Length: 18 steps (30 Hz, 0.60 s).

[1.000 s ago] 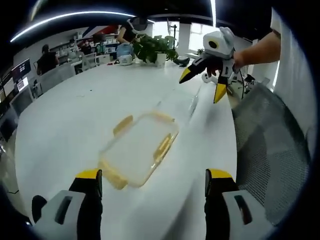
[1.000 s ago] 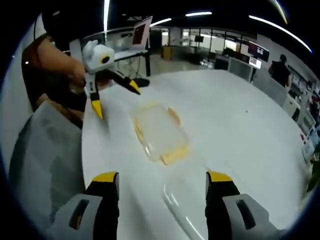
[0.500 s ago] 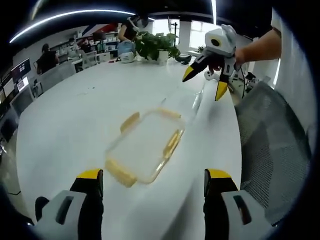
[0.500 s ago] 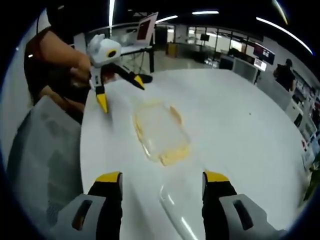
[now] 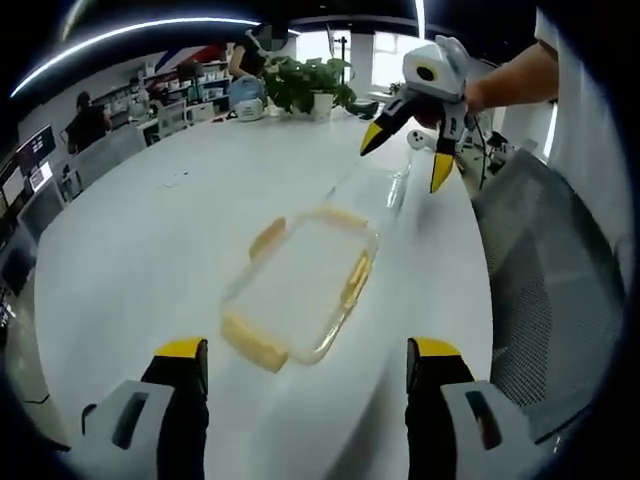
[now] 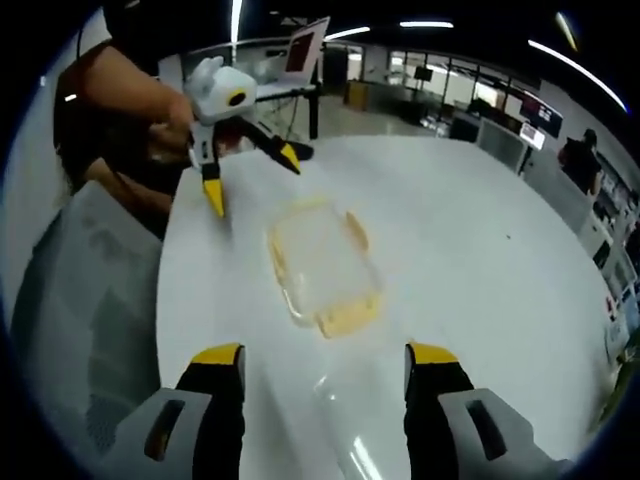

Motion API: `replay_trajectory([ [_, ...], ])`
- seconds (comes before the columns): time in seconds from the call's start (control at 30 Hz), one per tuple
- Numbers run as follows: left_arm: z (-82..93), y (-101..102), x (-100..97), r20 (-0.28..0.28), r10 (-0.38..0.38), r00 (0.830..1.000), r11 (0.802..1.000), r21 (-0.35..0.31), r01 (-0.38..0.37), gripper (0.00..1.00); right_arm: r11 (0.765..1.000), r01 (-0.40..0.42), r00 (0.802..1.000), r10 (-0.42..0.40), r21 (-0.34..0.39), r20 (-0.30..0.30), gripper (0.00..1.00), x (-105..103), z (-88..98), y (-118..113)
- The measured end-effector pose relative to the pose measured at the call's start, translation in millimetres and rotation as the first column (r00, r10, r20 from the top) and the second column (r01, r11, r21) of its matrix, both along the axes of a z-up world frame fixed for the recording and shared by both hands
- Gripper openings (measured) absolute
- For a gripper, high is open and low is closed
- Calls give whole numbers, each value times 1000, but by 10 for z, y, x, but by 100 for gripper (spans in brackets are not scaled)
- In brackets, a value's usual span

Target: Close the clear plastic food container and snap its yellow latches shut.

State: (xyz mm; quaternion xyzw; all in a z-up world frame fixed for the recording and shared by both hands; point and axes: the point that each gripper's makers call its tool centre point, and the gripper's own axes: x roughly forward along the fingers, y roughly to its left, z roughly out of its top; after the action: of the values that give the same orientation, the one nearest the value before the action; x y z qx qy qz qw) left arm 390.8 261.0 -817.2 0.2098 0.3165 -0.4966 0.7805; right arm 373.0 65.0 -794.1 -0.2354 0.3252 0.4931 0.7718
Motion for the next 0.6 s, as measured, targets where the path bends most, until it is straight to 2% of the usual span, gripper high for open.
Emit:
replay_trajectory([
  [0.6, -70, 33, 154, 10, -66, 998, 996, 68, 65, 80, 997, -78, 997, 78, -30, 1, 62, 140, -72, 123],
])
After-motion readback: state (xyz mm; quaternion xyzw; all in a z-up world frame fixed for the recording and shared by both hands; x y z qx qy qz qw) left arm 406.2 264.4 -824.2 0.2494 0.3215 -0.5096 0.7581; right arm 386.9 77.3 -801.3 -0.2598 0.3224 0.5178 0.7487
